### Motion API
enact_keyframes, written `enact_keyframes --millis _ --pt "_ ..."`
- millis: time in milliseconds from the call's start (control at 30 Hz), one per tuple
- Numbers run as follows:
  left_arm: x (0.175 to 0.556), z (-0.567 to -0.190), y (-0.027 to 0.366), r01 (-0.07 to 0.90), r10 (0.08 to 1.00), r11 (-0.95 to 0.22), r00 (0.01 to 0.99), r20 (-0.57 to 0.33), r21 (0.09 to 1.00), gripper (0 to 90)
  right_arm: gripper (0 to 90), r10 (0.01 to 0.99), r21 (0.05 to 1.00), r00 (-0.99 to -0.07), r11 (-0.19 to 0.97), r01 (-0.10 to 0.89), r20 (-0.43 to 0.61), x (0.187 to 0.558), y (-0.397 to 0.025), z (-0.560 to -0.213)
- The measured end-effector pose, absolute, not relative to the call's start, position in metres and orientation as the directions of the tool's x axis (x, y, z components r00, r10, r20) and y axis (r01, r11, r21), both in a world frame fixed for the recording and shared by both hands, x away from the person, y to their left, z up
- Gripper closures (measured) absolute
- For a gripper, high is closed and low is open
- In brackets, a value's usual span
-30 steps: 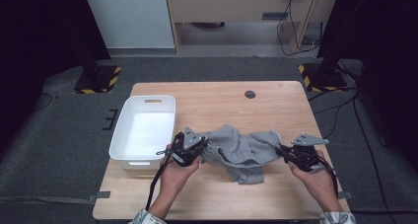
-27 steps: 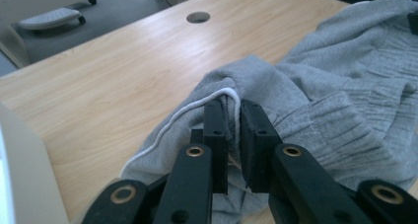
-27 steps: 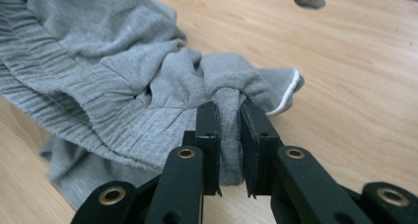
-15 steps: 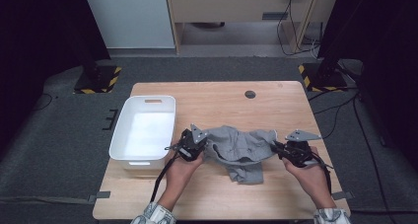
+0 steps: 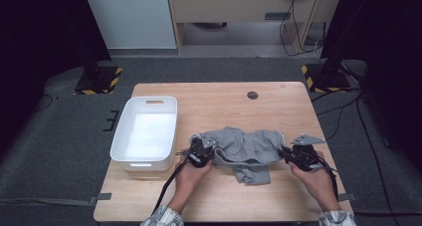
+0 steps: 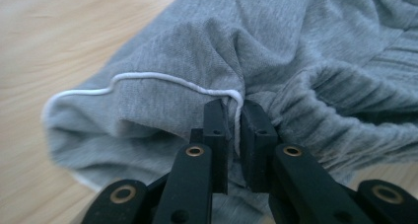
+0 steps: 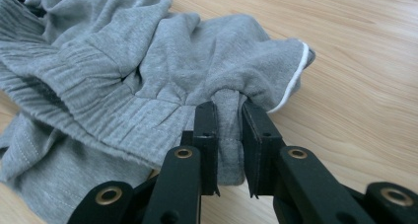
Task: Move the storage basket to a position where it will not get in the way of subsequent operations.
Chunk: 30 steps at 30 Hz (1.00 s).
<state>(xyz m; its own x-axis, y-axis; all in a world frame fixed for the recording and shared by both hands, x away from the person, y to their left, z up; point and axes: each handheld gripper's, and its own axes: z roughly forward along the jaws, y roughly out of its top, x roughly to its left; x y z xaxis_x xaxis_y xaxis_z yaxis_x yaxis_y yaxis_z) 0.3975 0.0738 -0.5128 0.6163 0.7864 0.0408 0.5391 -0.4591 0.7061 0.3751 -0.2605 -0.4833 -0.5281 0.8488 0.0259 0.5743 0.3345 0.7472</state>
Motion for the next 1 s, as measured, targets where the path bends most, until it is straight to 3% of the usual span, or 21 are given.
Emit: enact_keyframes --millis 100,200,367,500,667,800,1000 --pt "0.402 -0.513 0.056 0.529 0.774 -0.475 0.631 0.048 0.704 82.4 78.0 0.867 0.750 -0.498 0.308 0.586 0.033 0.374 -0.274 -0.483" --pt "0.403 -0.513 0.047 0.486 0.753 -0.540 0.644 0.137 0.687 82.4 78.0 0.874 0.754 -0.485 0.288 0.590 0.046 0.372 -0.284 -0.485" --pt "0.406 -0.509 0.069 0.493 0.764 -0.531 0.631 0.137 0.689 82.0 78.0 0.859 0.753 -0.508 0.294 0.589 0.062 0.364 -0.278 -0.489" --pt "0.411 -0.506 0.094 0.538 0.789 -0.443 0.614 0.026 0.717 76.2 77.5 0.840 0.752 -0.543 0.346 0.561 0.018 0.358 -0.259 -0.485" --pt "0.398 -0.490 0.103 0.465 0.803 -0.385 0.594 0.041 0.797 61.0 77.3 0.845 0.752 -0.535 0.349 0.560 0.006 0.356 -0.253 -0.485" --pt "0.385 -0.476 0.103 0.412 0.786 -0.358 0.618 0.032 0.838 58.9 76.8 0.852 0.762 -0.522 0.318 0.564 0.032 0.353 -0.257 -0.486" --pt "0.374 -0.471 0.101 0.408 0.757 -0.348 0.654 -0.005 0.844 57.6 76.2 0.851 0.758 -0.526 0.331 0.562 0.019 0.355 -0.258 -0.489"
